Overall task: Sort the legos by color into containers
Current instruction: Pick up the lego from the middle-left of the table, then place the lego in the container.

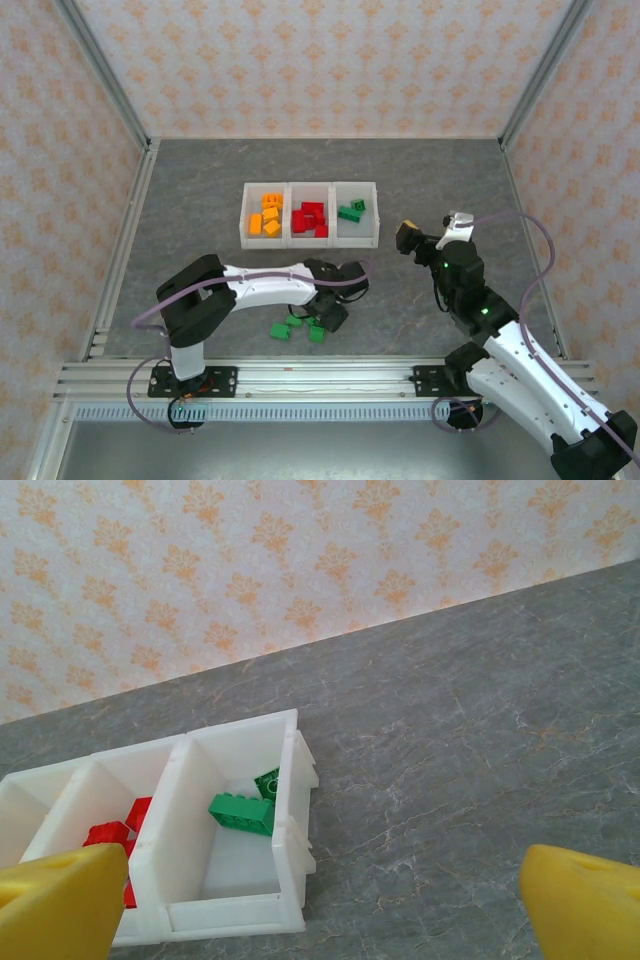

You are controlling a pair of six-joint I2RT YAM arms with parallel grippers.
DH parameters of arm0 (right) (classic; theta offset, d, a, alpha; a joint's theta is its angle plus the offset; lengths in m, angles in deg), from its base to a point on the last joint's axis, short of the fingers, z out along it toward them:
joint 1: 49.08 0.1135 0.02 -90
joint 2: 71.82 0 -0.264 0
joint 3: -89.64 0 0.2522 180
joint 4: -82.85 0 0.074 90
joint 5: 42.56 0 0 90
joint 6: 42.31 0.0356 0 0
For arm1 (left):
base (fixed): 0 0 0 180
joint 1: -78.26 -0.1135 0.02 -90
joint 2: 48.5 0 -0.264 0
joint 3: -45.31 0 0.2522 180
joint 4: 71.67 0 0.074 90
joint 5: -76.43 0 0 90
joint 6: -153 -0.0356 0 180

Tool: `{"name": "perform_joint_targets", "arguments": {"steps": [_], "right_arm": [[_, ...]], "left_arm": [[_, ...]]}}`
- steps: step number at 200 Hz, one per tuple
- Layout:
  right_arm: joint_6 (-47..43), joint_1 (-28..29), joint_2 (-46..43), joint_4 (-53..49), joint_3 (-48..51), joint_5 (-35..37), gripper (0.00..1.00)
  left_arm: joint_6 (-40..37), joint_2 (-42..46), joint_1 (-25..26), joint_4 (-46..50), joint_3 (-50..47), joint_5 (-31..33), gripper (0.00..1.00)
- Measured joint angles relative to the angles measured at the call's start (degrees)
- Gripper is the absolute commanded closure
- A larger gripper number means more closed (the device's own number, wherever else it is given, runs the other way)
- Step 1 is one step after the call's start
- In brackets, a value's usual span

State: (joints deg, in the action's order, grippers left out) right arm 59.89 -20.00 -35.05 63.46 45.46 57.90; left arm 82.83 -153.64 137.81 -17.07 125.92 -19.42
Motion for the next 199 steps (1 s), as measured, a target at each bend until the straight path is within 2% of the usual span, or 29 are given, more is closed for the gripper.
{"name": "perform_joint_targets", "arguments": {"steps": [55,90,106,160,199], "right_arm": [[0.00,0.00,0.04,0.00,0.00,0.52,0.00],[0.00,0.00,0.04,0.00,0.00,0.81,0.00],[0.00,0.00,0.02,0.00,0.00,1.03,0.00],[0.00,0.00,-0.20,0.00,0.00,1.84,0.00],[0.00,0.00,-0.31,0.00,0.00,2.05,0.00]], "left_arm": [[1.11,-0.04,0.11,0.17,-0.24,-0.44,0.74],[1.25,-0.81,-0.02,2.10,2.03,3.28,0.90],[1.25,-1.07,-0.39,2.91,4.22,5.81,0.94],[1.20,-1.14,-4.61,4.24,19.80,16.70,0.94],[1.05,-6.69,-10.58,2.67,35.17,18.53,0.94]]}}
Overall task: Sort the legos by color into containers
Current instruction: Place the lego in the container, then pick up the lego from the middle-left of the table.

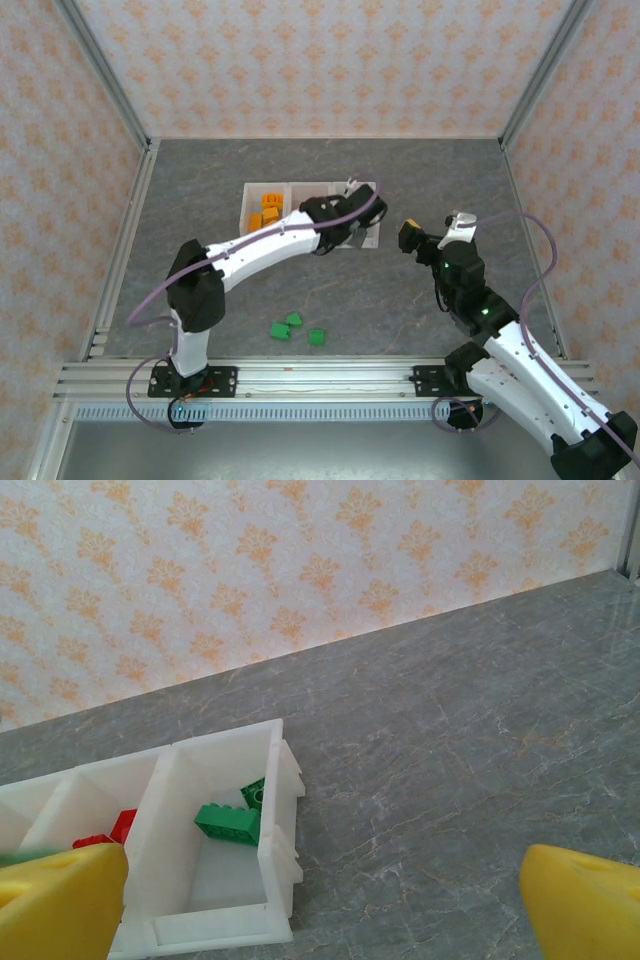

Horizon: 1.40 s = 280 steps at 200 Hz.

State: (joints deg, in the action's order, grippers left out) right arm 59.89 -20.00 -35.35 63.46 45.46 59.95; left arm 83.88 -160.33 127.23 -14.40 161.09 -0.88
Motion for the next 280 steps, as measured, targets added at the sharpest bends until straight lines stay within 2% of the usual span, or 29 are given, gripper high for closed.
{"name": "perform_joint_targets", "arguments": {"steps": [43,74,90,105,117,162,177,200,225,280], "right_arm": [[0.00,0.00,-0.44,0.00,0.00,0.17,0.00],[0.00,0.00,-0.55,0.00,0.00,0.20,0.00],[0.00,0.00,-0.59,0.00,0.00,0.20,0.00],[0.00,0.00,-0.57,0.00,0.00,0.20,0.00],[0.00,0.00,-0.59,0.00,0.00,0.20,0.00],[0.00,0.00,-0.57,0.00,0.00,0.20,0.00],[-0.02,0.00,-0.57,0.00,0.00,0.20,0.00],[0.02,0.00,-0.57,-0.17,-0.02,0.20,0.00],[0.37,0.00,-0.57,-0.87,-0.02,0.20,0.00],[2.49,0.00,0.46,-2.91,-0.76,-0.15,0.00]], "left_arm": [[-0.22,-10.91,-6.64,-0.55,11.54,-1.86,0.92],[-0.46,-15.17,-8.24,-0.92,14.53,-4.33,0.91],[-0.44,-15.80,-8.20,-1.14,14.58,-5.66,0.83],[-0.42,-15.93,-8.09,-1.75,14.58,-6.51,0.68],[-0.61,-15.93,-8.00,-2.19,14.58,-6.84,0.59],[0.00,-15.93,-7.98,-4.13,14.56,-6.88,0.47],[-0.15,-15.63,-7.98,-4.50,14.12,-6.82,0.33],[-0.57,-12.98,-7.98,-4.57,10.78,-6.62,0.15],[-0.66,-6.16,-7.76,-4.90,2.67,-6.05,0.01],[3.85,12.55,-4.70,-5.20,-18.99,-4.15,0.01]]}}
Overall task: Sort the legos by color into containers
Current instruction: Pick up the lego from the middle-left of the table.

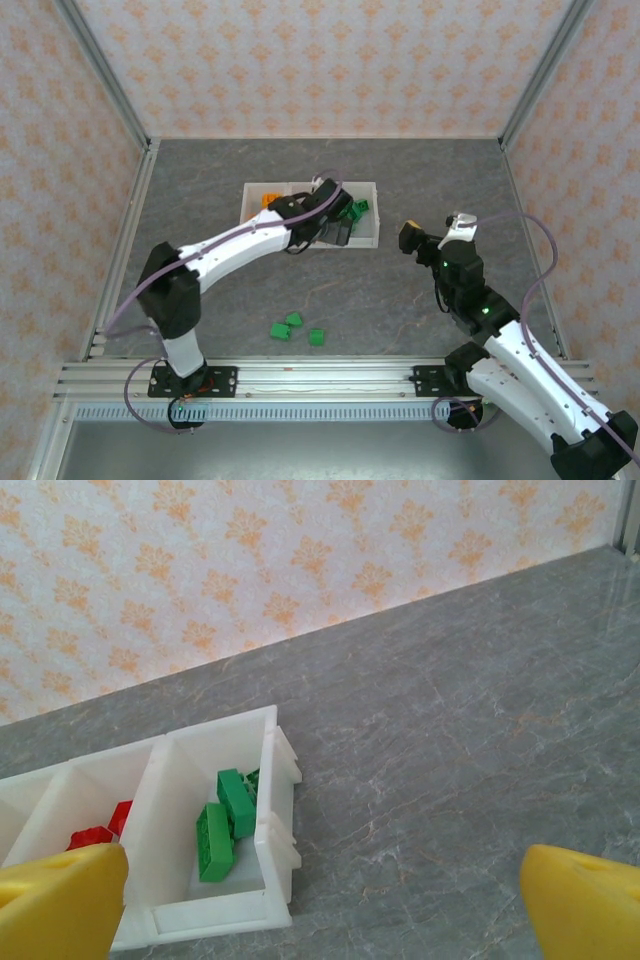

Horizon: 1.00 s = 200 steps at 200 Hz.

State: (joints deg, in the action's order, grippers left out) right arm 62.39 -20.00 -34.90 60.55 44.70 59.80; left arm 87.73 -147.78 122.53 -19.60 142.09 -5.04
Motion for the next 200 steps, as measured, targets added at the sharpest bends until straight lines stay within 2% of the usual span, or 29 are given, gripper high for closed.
{"name": "perform_joint_targets", "arguments": {"steps": [42,81,126,143,200], "right_arm": [[2.45,0.00,-0.11,-1.79,0.02,-1.66,0.00],[4.00,0.00,-1.73,-2.75,0.74,-2.10,0.00],[4.44,0.00,-2.73,-3.43,0.98,-2.08,0.00],[4.66,0.00,-2.71,-3.98,0.98,-2.05,0.00],[4.83,0.00,-2.73,-4.33,2.01,-2.05,0.00]], "left_arm": [[4.90,7.72,5.35,0.46,-12.92,-1.09,0.02],[8.72,9.49,11.02,1.42,-19.65,-4.74,0.06],[9.11,9.11,17.20,1.75,-20.11,-7.78,0.06],[10.34,7.72,19.32,2.64,-18.86,-8.11,0.11],[21.90,5.86,25.27,3.67,-18.29,-8.11,0.19]]}}
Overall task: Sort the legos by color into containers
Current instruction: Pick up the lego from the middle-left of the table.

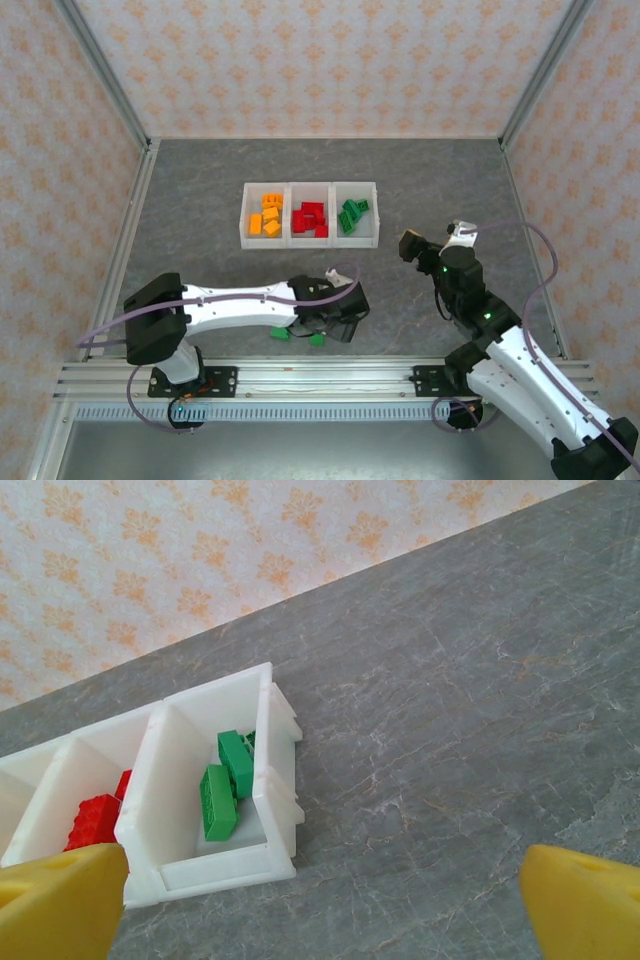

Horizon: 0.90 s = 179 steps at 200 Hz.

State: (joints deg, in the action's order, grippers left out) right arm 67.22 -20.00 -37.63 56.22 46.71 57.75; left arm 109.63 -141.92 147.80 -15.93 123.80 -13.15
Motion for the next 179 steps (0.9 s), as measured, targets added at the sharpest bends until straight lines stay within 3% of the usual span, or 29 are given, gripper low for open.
{"name": "perform_joint_targets", "arguments": {"steps": [102,179], "right_arm": [[0.02,0.00,-0.09,-0.04,0.81,-0.26,0.00],[0.24,0.00,-0.31,-0.04,0.90,-0.85,0.00]], "left_arm": [[12.87,-0.17,1.36,1.49,-5.29,1.90,0.23],[12.92,-3.67,1.36,-1.14,-6.78,1.27,0.39]]}}
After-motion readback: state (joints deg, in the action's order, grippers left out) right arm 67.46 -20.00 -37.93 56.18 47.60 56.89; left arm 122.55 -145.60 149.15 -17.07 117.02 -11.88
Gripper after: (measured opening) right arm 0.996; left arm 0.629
